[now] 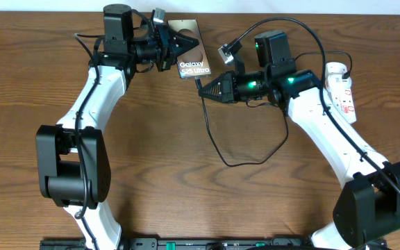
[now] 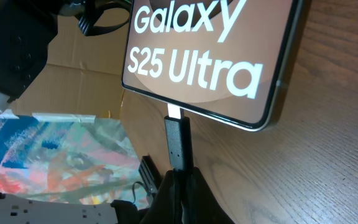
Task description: Plug charger to phone and switch on socket
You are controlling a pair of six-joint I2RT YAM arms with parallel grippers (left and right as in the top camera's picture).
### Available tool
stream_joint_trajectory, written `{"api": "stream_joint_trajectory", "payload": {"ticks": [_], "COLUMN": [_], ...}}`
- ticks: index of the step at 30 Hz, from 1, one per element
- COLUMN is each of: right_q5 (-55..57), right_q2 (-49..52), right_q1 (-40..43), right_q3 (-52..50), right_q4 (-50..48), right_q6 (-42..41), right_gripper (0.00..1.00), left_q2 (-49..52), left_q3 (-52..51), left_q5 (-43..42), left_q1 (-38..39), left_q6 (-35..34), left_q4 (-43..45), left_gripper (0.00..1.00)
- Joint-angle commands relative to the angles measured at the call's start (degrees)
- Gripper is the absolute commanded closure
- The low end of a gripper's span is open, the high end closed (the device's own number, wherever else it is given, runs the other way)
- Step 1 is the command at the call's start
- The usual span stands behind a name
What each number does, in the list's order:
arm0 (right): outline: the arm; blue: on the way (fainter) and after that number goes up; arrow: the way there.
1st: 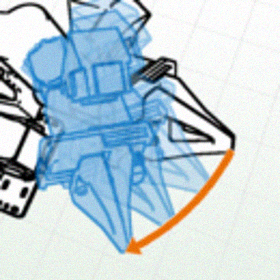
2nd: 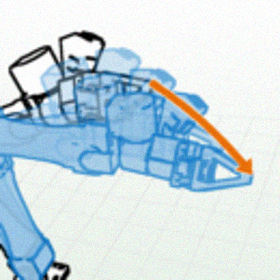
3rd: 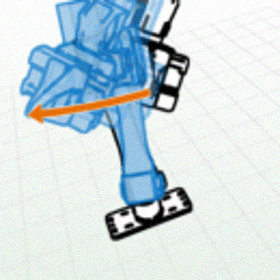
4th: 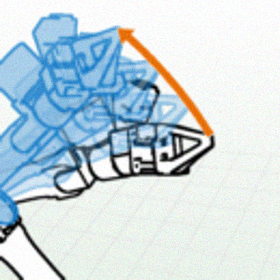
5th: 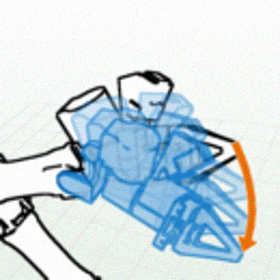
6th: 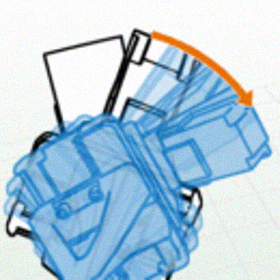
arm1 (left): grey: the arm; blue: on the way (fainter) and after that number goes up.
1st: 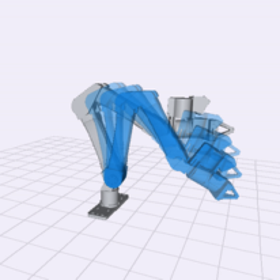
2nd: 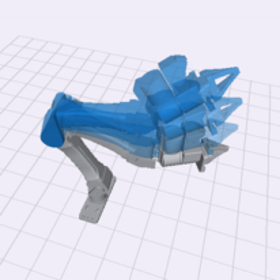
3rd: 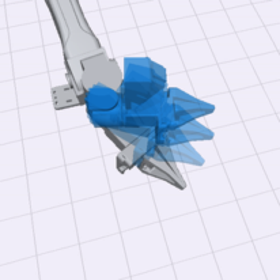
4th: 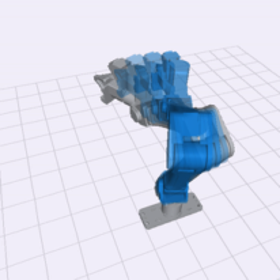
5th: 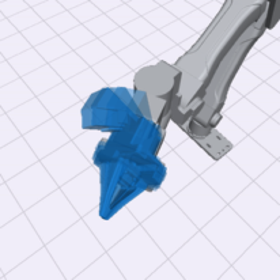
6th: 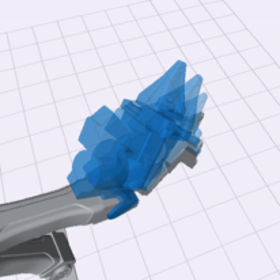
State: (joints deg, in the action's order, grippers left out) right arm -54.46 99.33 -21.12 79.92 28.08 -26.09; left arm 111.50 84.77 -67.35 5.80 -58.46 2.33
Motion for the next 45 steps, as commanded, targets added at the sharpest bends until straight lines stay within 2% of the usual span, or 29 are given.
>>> {"api": "stream_joint_trajectory", "payload": {"ticks": [1, 10, 29, 45], "right_q5": [-0.07, 0.2, 2.8, 4.83], "right_q2": [0.44, 0.44, 0.44, 0.44], "right_q1": [0.57, 0.5, 0.46, 0.48], "right_q3": [-0.11, -0.11, -0.11, -0.11], "right_q4": [-0.2, -1.81, -4.44, -5.16], "right_q6": [-0.24, -1.81, -4.87, -5.09], "right_gripper": [0.99, 0.99, 0.99, 0.99], "left_q2": [0.0, 0.0, 0.0, 0.0], "left_q3": [0.94, 0.94, 0.94, 0.94], "left_q5": [-2.51, -2.58, -4.09, -6.58], "left_q1": [0.02, 0.13, 1.46, 1.46], "left_q6": [0.81, 1.07, 5.97, 5.97], "left_q4": [0.31, 0.28, 0.28, 0.28], "left_gripper": [0.93, 0.93, 0.93, 0.93]}}
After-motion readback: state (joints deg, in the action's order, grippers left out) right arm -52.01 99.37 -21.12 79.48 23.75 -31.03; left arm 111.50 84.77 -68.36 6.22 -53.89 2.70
